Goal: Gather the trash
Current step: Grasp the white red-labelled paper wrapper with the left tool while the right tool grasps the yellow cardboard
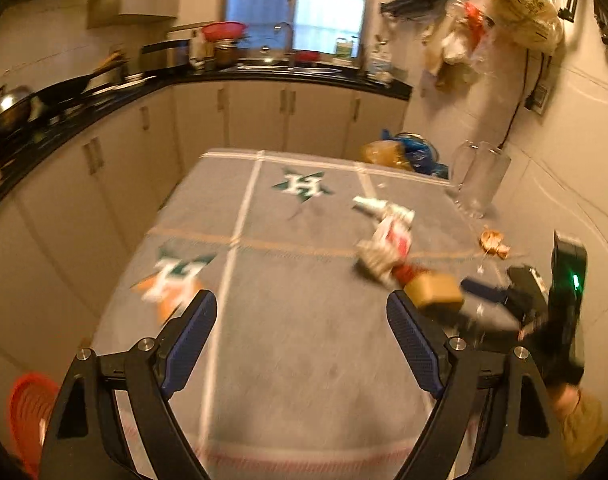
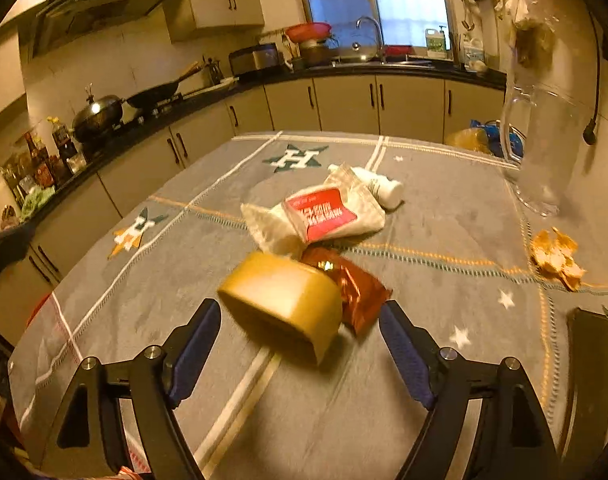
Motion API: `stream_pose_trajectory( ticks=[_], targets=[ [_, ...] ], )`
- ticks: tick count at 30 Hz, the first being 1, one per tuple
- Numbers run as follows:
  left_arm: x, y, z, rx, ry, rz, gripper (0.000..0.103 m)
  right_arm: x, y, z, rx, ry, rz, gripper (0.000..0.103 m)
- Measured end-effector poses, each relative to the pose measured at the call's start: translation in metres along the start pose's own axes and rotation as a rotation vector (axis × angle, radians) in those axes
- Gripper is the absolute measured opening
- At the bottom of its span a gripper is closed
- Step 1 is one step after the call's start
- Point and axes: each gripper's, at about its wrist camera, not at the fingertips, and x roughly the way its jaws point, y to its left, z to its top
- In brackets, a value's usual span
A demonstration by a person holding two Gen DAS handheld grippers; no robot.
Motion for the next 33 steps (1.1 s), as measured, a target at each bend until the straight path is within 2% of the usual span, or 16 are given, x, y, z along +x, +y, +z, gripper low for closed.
stream_pose_trajectory(
  ticks=[4,5,6,7,9,10,16,22,24,25,26,29,33],
  targets=[
    [0.056,-0.023,0.029,0.039,0.050,-0.068,0.086,0.011,-0.001,0.001,0.004,0.000,0.027,0.082],
    [0.069,-0.029,0.035,0.048,0.064,-0.077,0.086,0.014,0.000,0.001,0.002,0.009,0.039,0.075],
    [0.080,-0.033,0.039,0.055,0.078,-0.084,0.086,0.015,0.001,0.001,-0.002,0.017,0.045,0.064],
    [0.093,-0.039,0.044,0.061,0.095,-0.096,0.086,0.016,0.001,0.001,-0.003,0.020,0.043,0.058],
    [0.114,-0.047,0.050,0.069,0.125,-0.117,0.086,0.017,0.001,0.000,-0.001,0.028,0.057,0.026],
    [0.123,-0.050,0.052,0.073,0.137,-0.120,0.086,0.017,0.000,-0.002,0.006,0.038,0.069,0.022],
    [0.173,-0.064,0.056,0.093,0.216,-0.166,0.086,0.007,-0.006,-0.006,0.041,0.032,0.101,0.020],
    [0.196,-0.072,0.050,0.093,0.283,-0.219,0.086,0.000,-0.005,-0.009,0.044,0.030,0.132,0.020],
    [0.197,-0.076,0.048,0.107,0.290,-0.226,0.078,-0.001,-0.004,-0.010,0.040,0.028,0.135,0.020],
    [0.196,-0.078,0.047,0.113,0.294,-0.230,0.055,-0.001,-0.004,-0.009,0.039,0.027,0.135,0.020],
    [0.197,-0.079,0.046,0.115,0.305,-0.225,0.046,-0.002,-0.004,-0.010,0.039,0.027,0.135,0.020],
    [0.187,-0.077,0.047,0.073,0.291,-0.243,0.038,-0.001,-0.006,-0.011,0.045,0.030,0.134,0.020],
    [0.163,-0.076,0.049,0.071,0.247,-0.212,0.030,-0.001,-0.007,-0.010,0.051,0.024,0.132,0.020]
  ],
)
